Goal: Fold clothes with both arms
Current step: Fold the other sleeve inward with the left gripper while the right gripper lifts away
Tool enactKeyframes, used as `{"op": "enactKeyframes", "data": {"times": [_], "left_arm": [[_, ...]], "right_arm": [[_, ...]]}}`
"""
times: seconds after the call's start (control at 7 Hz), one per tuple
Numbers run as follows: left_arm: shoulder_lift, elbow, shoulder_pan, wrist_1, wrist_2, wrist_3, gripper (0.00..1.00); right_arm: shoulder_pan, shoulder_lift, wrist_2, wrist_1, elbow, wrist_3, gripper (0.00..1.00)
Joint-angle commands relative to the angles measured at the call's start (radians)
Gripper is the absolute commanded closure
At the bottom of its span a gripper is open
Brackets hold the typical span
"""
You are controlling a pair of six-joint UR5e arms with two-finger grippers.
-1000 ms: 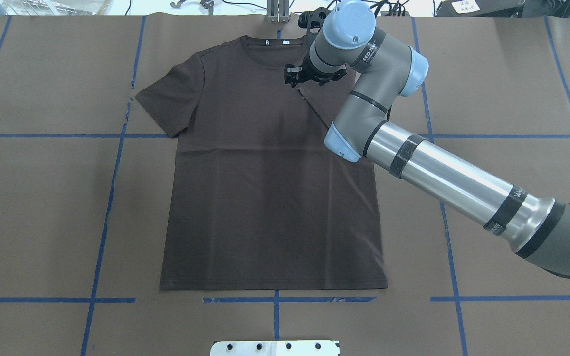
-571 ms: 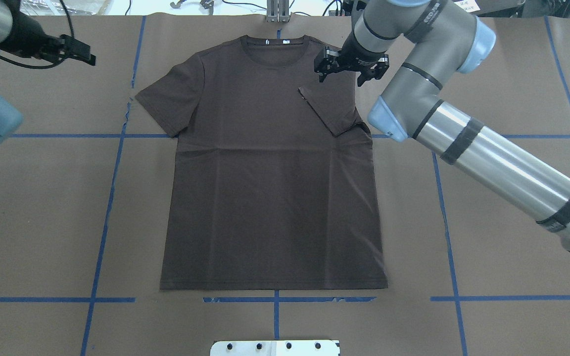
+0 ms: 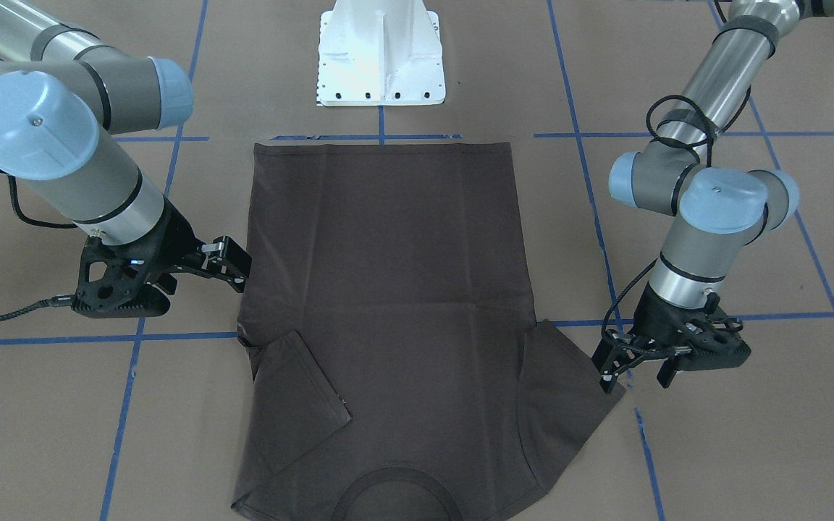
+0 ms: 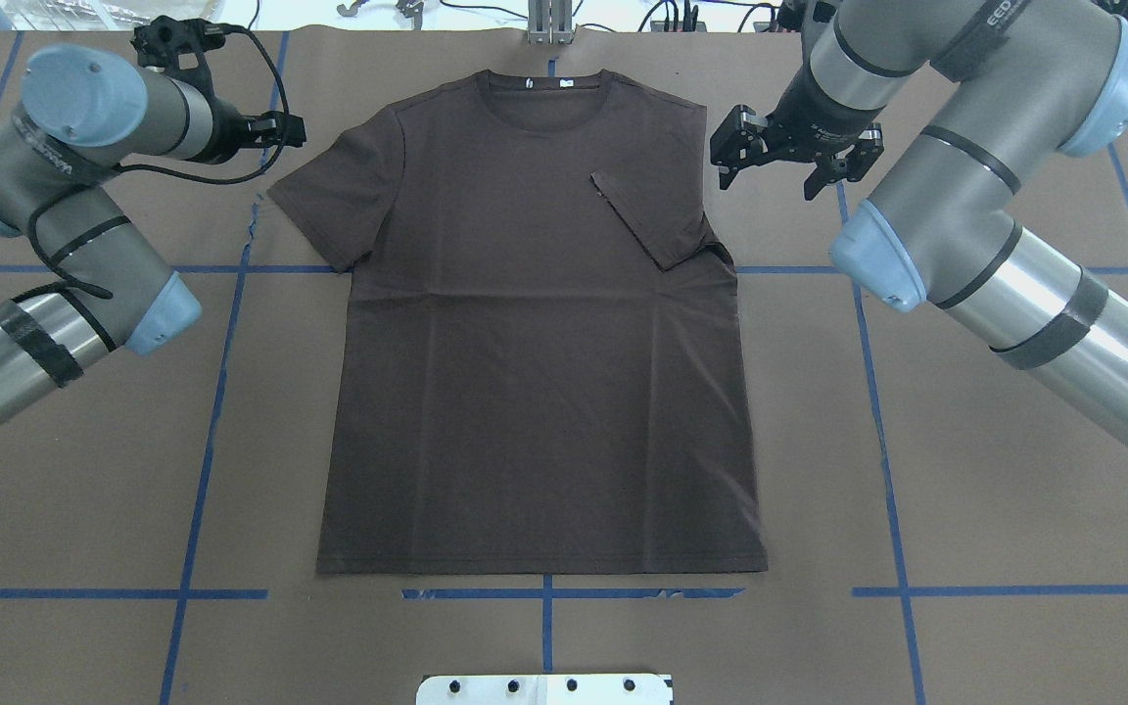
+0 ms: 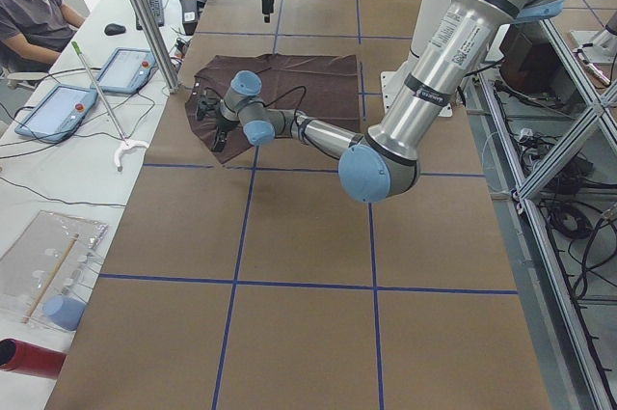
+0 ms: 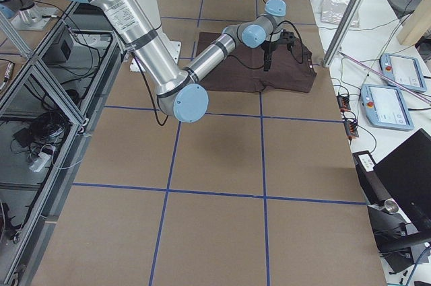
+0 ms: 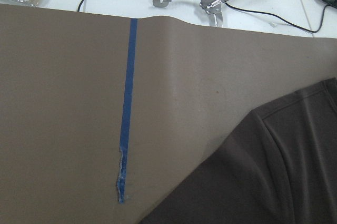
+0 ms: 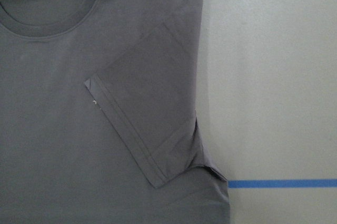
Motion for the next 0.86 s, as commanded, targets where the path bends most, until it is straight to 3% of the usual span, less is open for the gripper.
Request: {"op": "enactKeyframes", "data": {"times": [0.0, 0.71], "left_arm": [[-0.033, 0.120, 0.053, -0.054, 0.075, -0.033, 0.00], [-0.032, 0.125, 0.075, -0.053, 0.073, -0.030, 0.07]], "right_arm": [[0.001, -0.018, 0.010, -0.007, 0.027, -0.003, 0.00], [-0.004, -0.015, 0.004, -0.007, 0.024, -0.001, 0.00]]}}
